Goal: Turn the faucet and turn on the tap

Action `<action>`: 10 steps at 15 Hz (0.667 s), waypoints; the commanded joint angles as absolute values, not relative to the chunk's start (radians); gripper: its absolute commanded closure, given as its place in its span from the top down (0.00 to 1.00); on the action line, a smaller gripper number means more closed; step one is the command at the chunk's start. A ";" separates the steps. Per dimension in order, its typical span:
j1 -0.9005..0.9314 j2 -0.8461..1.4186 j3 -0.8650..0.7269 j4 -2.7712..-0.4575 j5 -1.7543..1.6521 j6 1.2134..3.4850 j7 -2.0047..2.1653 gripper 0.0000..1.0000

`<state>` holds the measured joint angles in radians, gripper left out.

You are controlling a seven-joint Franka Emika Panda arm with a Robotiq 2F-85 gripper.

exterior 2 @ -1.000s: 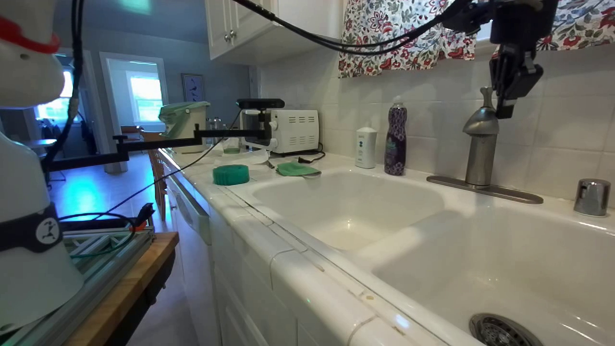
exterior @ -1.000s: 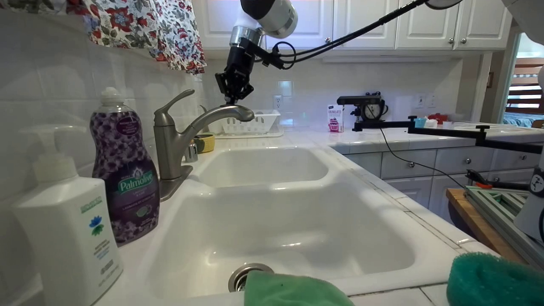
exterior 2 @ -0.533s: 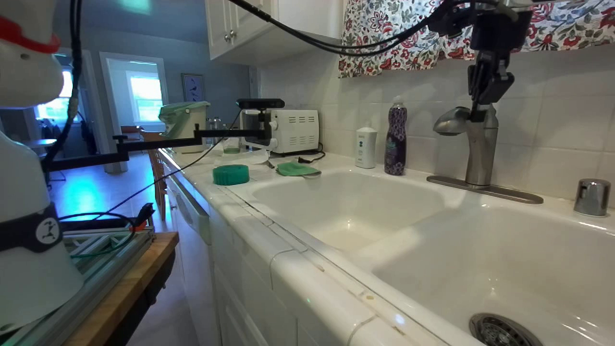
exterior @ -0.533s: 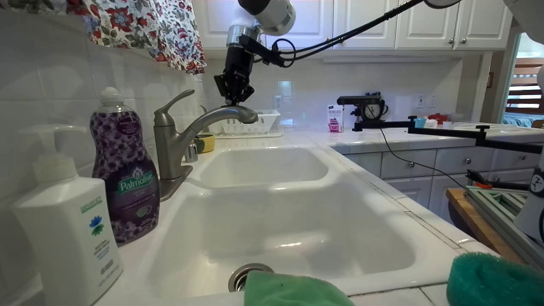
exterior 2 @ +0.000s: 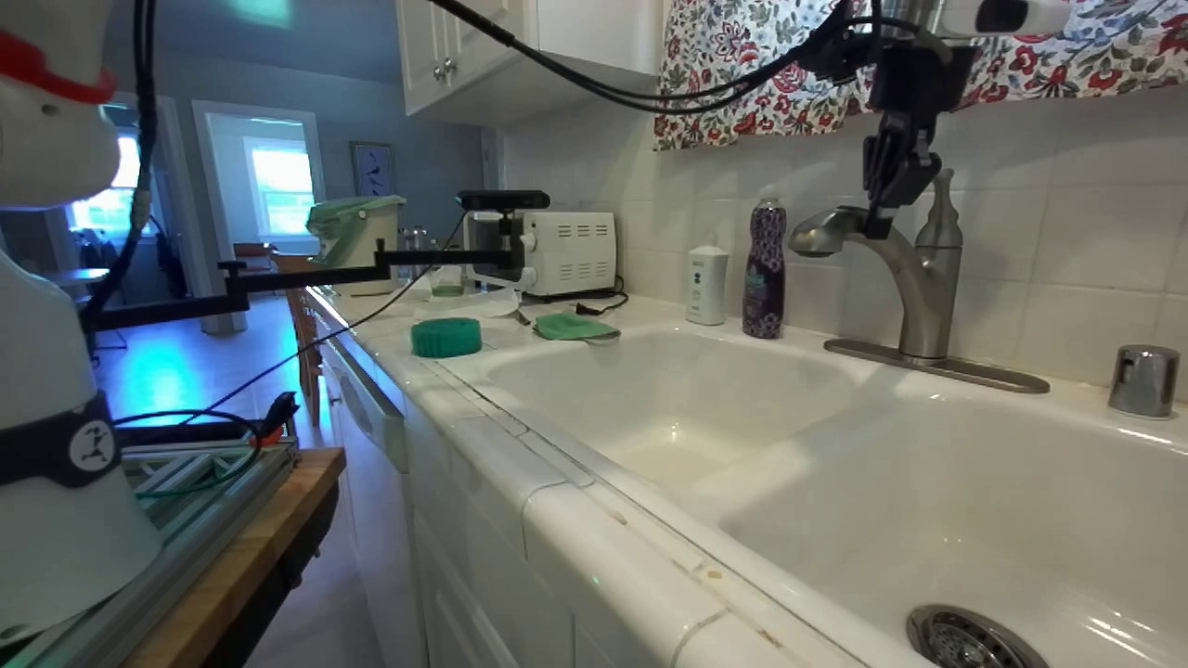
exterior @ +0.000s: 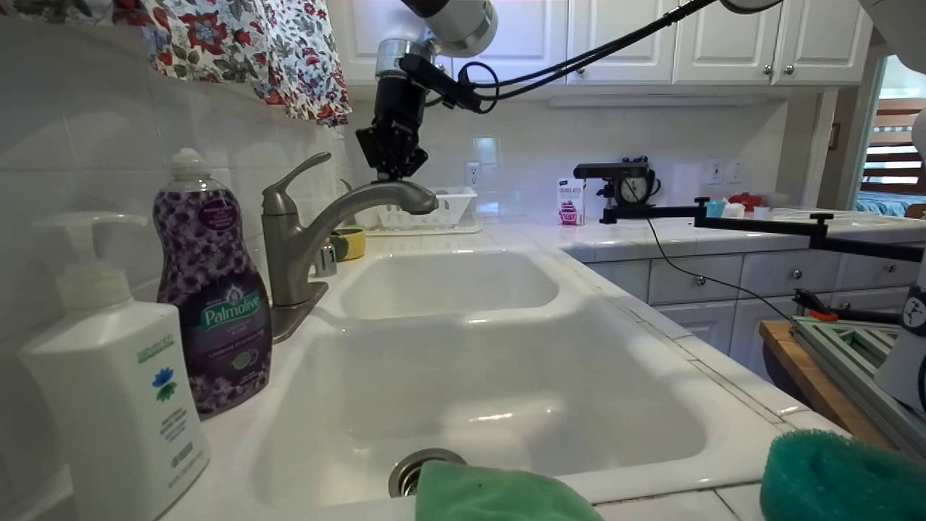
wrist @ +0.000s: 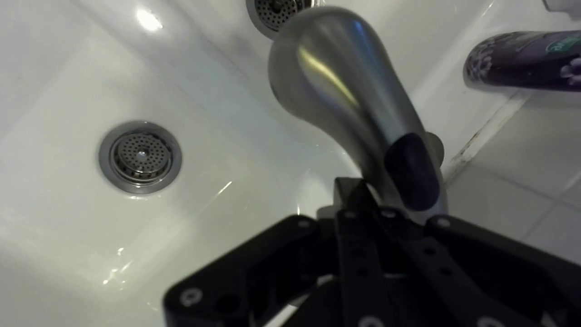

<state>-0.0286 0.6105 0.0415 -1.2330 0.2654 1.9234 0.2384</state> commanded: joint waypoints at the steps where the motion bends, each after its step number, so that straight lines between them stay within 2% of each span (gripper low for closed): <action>1: -0.023 0.587 0.057 -1.265 0.294 1.915 0.217 0.00; 10: 0.007 0.590 0.081 -1.270 0.297 1.925 0.207 0.00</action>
